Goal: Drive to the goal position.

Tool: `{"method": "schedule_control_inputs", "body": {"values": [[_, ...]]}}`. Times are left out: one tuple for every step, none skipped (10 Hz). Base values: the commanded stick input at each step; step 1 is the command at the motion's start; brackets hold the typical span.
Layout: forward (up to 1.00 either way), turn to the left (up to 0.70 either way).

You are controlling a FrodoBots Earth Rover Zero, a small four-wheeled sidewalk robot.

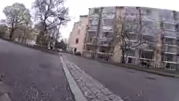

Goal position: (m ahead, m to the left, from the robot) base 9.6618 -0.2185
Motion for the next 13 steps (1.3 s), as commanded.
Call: {"method": "schedule_control_inputs", "body": {"values": [[0.85,0.34],[0.85,0.34],[0.85,0.34],[0.85,0.34],[0.85,0.34],[0.85,0.34],[0.85,0.34],[0.85,0.34],[0.85,0.34],[0.85,0.34],[0.85,0.34],[0.85,0.34],[0.85,0.34]]}}
